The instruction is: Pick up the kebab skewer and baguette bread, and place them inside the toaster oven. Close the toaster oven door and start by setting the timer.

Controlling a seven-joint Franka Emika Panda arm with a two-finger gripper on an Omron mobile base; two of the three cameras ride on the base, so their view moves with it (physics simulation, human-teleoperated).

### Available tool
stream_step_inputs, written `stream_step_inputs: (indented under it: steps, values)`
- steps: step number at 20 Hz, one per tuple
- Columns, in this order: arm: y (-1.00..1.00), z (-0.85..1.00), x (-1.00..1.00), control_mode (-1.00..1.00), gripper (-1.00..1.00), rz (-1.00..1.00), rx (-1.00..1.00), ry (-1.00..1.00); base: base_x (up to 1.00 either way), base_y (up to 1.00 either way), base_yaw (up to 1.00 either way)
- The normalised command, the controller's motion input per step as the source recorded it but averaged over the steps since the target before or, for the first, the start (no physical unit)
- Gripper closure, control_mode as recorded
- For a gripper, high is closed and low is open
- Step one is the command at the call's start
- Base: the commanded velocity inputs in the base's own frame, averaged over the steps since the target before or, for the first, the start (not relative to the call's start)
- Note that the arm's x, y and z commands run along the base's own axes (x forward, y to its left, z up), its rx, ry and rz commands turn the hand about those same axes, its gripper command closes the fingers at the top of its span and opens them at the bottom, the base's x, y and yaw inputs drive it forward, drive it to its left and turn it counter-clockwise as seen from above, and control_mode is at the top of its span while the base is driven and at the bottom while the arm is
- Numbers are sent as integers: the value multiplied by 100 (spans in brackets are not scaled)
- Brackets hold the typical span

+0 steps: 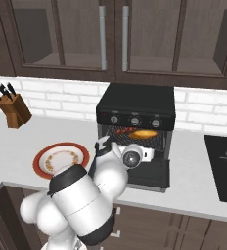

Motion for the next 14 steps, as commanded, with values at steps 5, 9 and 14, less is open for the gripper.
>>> stream_step_inputs:
  steps: [5, 9, 14]
  values:
    - [1, 0, 20, -100, -100, 0, 0, 0, 0, 0, 0]
    - [1, 0, 21, -100, -100, 0, 0, 0, 0, 0, 0]
    - [0, 0, 19, -100, -100, 0, 0, 0, 0, 0, 0]
